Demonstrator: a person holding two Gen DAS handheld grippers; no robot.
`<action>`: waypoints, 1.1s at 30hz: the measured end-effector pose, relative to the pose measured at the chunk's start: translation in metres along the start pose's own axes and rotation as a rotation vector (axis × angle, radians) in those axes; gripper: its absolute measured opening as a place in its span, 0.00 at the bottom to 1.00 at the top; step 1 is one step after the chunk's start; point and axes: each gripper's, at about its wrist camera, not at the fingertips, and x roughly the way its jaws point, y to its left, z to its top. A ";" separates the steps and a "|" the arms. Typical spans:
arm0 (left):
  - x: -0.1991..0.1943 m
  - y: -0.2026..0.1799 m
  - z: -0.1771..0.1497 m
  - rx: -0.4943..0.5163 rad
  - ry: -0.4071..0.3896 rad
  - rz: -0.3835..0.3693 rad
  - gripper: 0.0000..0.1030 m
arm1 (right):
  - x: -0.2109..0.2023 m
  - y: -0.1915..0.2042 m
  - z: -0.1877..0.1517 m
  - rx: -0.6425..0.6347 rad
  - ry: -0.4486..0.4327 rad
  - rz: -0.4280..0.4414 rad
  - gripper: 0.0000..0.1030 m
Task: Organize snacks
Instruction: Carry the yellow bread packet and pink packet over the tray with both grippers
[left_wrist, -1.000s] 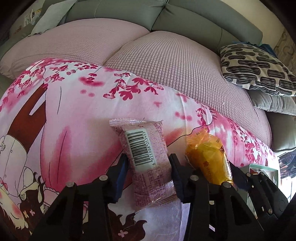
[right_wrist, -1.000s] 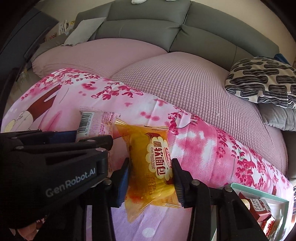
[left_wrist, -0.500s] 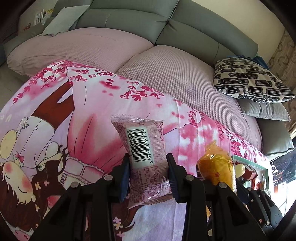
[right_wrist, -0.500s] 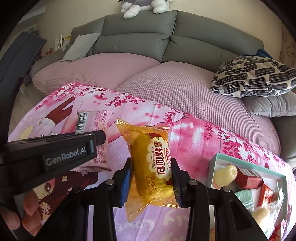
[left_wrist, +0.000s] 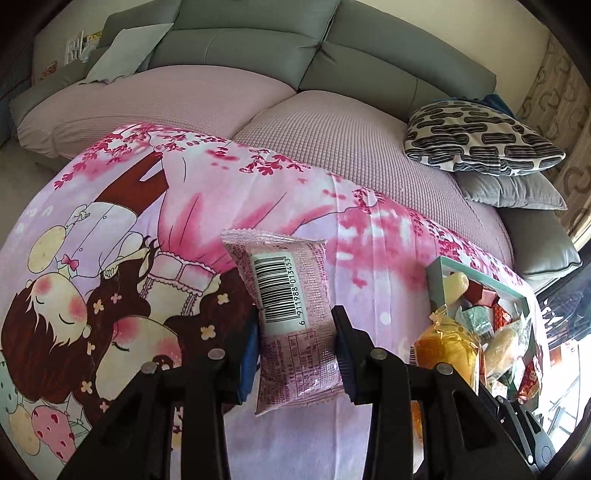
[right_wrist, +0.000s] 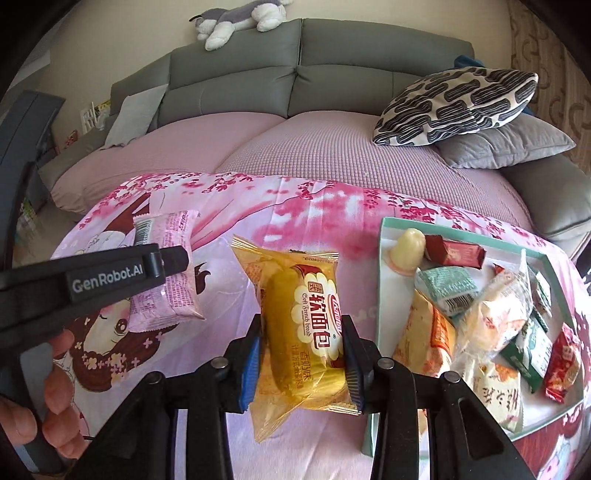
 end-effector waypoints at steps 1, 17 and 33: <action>-0.003 -0.004 -0.003 0.010 -0.002 -0.003 0.38 | -0.004 -0.004 -0.002 0.015 -0.006 0.001 0.40; -0.032 -0.068 -0.019 0.125 -0.080 -0.021 0.38 | -0.041 -0.048 -0.007 0.144 -0.105 0.015 0.40; -0.032 -0.113 -0.032 0.191 -0.073 -0.068 0.38 | -0.068 -0.109 -0.014 0.277 -0.165 -0.068 0.40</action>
